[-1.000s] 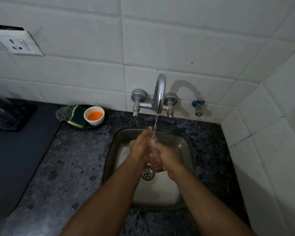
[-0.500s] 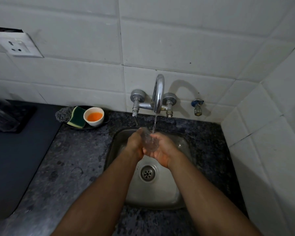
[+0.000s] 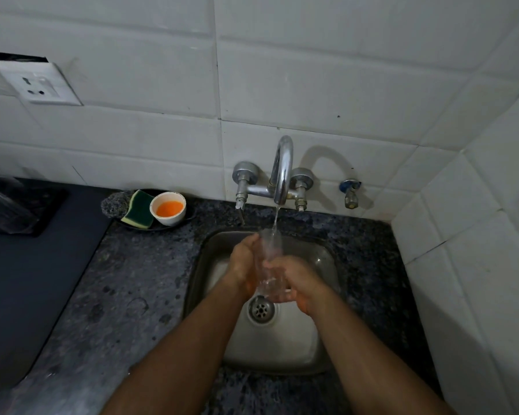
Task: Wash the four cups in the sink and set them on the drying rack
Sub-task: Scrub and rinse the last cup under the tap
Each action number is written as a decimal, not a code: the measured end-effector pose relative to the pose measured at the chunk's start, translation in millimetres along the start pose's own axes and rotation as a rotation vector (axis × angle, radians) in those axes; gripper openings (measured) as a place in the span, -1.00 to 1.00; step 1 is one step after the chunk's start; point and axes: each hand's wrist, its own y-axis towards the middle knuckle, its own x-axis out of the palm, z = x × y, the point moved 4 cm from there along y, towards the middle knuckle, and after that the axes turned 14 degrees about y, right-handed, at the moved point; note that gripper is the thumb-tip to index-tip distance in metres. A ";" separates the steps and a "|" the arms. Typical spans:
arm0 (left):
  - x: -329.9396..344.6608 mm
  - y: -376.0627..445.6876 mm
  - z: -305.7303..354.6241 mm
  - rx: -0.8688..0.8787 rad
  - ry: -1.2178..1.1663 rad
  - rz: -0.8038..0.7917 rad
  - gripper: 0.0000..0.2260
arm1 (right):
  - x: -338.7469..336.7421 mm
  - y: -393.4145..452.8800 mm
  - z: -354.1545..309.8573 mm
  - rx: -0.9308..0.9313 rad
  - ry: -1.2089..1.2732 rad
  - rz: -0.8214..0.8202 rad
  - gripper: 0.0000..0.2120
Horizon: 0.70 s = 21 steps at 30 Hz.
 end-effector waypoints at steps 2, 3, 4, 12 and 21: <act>3.1 -6.3 -1.0 0.050 0.060 -0.021 -0.51 | -4.3 -3.3 0.5 -0.044 -0.081 0.048 -0.82; 3.9 -7.7 -0.6 0.075 0.092 -0.016 -0.50 | -6.1 -2.6 0.2 -0.074 -0.110 0.062 -0.74; 3.6 -8.4 0.1 0.092 0.119 -0.016 -0.49 | -6.2 -2.3 -0.7 -0.104 -0.134 0.060 -0.67; -19.2 4.0 30.9 0.168 0.306 0.175 -0.66 | -1.3 9.7 -0.5 -0.306 -0.270 0.091 -0.36; -35.8 29.9 99.4 0.351 1.443 0.625 -0.78 | 7.0 6.5 -15.6 -0.442 -0.294 0.126 -0.37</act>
